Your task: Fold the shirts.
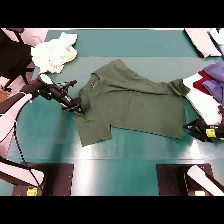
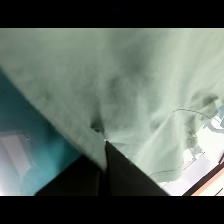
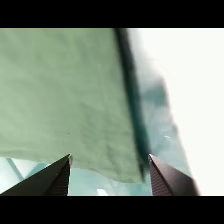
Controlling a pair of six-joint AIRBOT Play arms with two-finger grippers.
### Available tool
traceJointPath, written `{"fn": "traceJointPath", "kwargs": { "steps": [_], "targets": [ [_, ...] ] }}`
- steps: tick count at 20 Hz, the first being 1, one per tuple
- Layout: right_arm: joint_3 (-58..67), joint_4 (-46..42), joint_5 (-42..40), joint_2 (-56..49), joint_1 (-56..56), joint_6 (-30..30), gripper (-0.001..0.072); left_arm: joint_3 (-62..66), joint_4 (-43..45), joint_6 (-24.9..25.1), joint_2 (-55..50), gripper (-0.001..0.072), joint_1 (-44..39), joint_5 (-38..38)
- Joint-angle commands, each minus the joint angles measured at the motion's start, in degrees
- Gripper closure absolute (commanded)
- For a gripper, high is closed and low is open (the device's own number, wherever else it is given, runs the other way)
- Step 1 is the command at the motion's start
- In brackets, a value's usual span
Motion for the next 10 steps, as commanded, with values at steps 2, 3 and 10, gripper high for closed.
{"fn": "traceJointPath", "kwargs": {
  "steps": [2, 3, 10],
  "targets": [
    [-0.04, -2.89, 0.7, -6.43, 3.58, 1.68, 0.0162, 0.04, -0.13, 0.0, 1.09, 0.0682, -0.55, -0.59],
    [-0.04, -2.84, 0.09, -8.46, 4.31, 1.66, 0.0162, 0.04, -0.07, 0.0, 1.81, 0.0682, -0.55, -0.37],
    [-0.02, 14.64, -2.67, -17.86, 10.73, -7.13, 0.0675, 0.11, 1.05, -1.05, 4.17, 0.0682, -0.52, -0.44]
  ]
}}
